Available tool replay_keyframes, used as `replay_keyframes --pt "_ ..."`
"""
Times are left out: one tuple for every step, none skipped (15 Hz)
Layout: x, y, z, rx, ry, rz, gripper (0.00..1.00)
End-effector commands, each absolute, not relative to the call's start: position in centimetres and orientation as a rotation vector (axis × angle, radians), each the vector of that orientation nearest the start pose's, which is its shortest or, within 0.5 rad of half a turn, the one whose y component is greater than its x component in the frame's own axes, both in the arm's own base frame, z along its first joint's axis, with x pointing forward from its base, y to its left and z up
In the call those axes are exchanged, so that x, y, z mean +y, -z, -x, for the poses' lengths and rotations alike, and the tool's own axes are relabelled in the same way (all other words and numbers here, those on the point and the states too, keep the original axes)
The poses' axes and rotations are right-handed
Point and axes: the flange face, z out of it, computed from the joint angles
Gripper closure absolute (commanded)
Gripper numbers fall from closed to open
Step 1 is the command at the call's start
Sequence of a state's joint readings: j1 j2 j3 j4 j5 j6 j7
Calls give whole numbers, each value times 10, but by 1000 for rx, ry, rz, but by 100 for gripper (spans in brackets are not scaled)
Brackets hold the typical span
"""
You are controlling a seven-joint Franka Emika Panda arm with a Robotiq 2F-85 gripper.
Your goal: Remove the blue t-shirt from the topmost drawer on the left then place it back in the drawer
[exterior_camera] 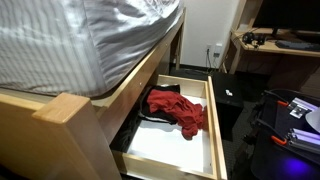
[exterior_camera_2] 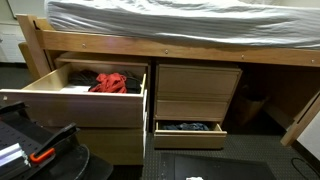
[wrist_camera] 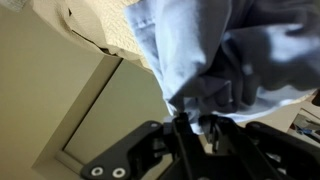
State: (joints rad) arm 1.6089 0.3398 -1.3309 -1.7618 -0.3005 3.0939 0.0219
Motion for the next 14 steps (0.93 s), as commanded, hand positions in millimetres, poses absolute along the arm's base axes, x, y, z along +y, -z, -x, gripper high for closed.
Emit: replay_keyframes --pt "283 -642 -580 -1014 1983 2537 95" --pt "278 -639 -583 -983 1955 2543 95" --pt "274 -634 -587 -946 1913 2561 95" --pt "271 -629 -591 -920 1876 2572 95" --pt "269 -623 -597 -885 1834 2597 95" --pt "270 -619 -600 -862 1796 2588 95" --pt "270 -608 -605 -842 1752 2590 95" --pt "272 -601 -607 -822 1704 2586 95" --pt "275 -592 -614 -803 1654 2589 95" --pt "278 -584 -625 -783 1611 2601 95" --pt "281 -576 -636 -773 1568 2604 95" --pt "283 -570 -647 -764 1530 2609 95" --pt "283 -562 -661 -746 1507 2638 95" --pt "276 -558 -674 -706 1493 2676 55"
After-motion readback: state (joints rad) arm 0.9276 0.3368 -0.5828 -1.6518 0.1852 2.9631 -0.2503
